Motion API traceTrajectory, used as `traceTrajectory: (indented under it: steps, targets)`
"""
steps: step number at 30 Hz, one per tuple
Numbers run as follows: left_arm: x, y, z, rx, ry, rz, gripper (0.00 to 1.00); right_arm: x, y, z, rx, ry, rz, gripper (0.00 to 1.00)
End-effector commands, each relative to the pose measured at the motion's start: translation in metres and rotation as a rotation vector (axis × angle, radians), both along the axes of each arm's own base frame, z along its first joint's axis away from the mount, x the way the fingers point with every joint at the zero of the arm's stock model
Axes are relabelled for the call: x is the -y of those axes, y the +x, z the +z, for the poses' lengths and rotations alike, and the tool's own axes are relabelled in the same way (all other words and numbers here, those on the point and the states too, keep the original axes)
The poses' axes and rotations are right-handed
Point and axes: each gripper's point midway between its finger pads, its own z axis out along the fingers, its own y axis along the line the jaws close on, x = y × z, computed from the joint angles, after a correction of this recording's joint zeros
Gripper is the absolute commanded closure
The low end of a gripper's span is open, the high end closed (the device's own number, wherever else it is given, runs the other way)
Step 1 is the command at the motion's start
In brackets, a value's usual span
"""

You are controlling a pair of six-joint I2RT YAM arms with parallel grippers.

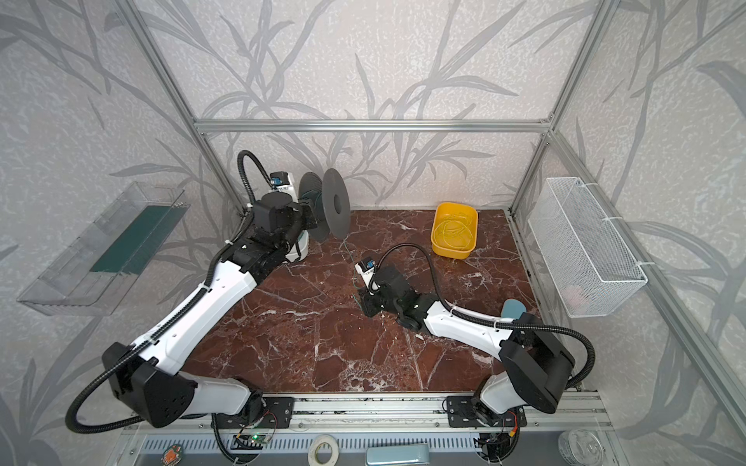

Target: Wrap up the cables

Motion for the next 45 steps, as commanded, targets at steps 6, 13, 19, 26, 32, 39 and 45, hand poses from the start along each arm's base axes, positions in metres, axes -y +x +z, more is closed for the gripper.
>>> traceTrajectory:
  steps: [6, 13, 19, 26, 32, 39, 45]
  targets:
    - [-0.018, 0.029, 0.009, 0.104, 0.074, 0.166, 1.00, -0.013, -0.050, 0.088, 0.158, 0.048, 0.145, 1.00]
    - [0.019, 0.029, -0.042, 0.005, 0.302, 0.071, 1.00, -0.007, -0.066, 0.176, 0.307, 0.123, 0.187, 1.00]
    - [0.041, 0.002, -0.076, -0.025, 0.437, -0.015, 1.00, 0.017, -0.032, 0.220, 0.363, 0.155, 0.095, 1.00]
    - [0.052, -0.035, -0.103, -0.012, 0.488, -0.086, 1.00, 0.042, 0.005, 0.251, 0.273, 0.340, 0.032, 1.00]
    - [0.068, -0.062, -0.114, 0.005, 0.583, -0.175, 1.00, 0.061, 0.044, 0.256, 0.216, 0.399, -0.020, 1.00]
    - [0.088, -0.097, -0.132, 0.003, 0.734, -0.264, 1.00, 0.109, 0.099, 0.253, 0.206, 0.406, -0.185, 1.00]
    - [0.101, -0.121, -0.160, -0.039, 0.844, -0.328, 1.00, 0.160, 0.142, 0.250, 0.175, 0.475, -0.345, 1.00]
